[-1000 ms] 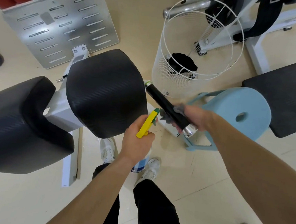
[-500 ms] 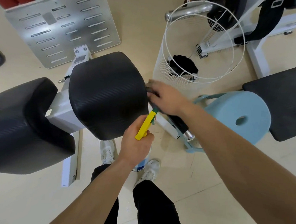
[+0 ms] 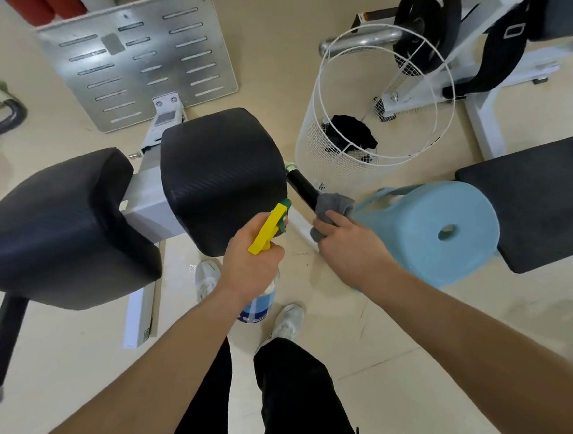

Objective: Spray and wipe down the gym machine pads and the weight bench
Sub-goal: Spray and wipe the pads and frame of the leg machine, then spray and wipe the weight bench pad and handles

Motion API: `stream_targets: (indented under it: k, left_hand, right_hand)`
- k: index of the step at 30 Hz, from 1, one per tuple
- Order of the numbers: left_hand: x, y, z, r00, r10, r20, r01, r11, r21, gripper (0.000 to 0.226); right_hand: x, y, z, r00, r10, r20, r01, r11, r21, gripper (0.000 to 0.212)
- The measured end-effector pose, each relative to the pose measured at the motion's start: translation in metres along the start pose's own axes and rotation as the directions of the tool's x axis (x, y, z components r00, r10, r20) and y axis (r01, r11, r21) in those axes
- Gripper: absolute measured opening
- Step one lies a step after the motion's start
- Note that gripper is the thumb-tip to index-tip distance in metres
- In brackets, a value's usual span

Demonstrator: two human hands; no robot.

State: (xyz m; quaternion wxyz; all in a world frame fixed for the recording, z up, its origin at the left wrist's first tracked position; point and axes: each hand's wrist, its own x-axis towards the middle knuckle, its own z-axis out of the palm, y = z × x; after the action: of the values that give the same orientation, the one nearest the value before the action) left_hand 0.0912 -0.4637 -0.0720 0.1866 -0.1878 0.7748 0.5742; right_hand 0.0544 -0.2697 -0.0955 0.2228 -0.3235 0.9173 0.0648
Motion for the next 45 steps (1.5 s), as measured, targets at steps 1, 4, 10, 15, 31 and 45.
stream_targets:
  k: [1, 4, 10, 15, 31, 45]
  left_hand:
    - [-0.002, 0.002, -0.001, 1.000, 0.003, 0.007, -0.003, 1.000, -0.005, 0.038]
    - [-0.009, 0.006, 0.000, 1.000, 0.022, 0.021, -0.022, 1.000, 0.001, 0.039]
    - [-0.002, 0.006, 0.006, 0.999, 0.023, 0.040, -0.025, 0.998, 0.060, 0.042]
    - [-0.003, 0.017, 0.011, 0.999, 0.002, 0.040, -0.006, 0.994, 0.106, 0.044]
    - [-0.059, 0.231, -0.032, 0.965, 0.256, -0.048, -0.250, 0.962, 0.105, 0.029]
    - [-0.086, 0.413, -0.036, 0.907, 0.402, -0.128, -0.399, 0.916, 0.049, 0.009]
  right_hand:
    - [0.000, -0.001, -0.005, 0.999, 0.025, -0.026, -0.025, 0.999, 0.027, 0.027]
    - [0.023, 0.007, -0.005, 0.988, 0.098, -0.120, -0.084, 0.990, 0.110, 0.029]
    - [0.076, 0.016, 0.011, 0.975, 0.217, 0.052, -0.222, 0.922, 0.318, 0.040]
    - [0.055, 0.003, -0.011, 0.947, 0.297, 0.124, -0.320, 0.902, 0.288, 0.025]
    - [-0.098, 0.075, -0.243, 0.872, 0.487, 0.049, -0.353, 0.557, 0.752, 0.020]
    - [-0.220, 0.123, -0.402, 0.757, 0.606, -0.247, -0.252, 0.618, 0.744, 0.018]
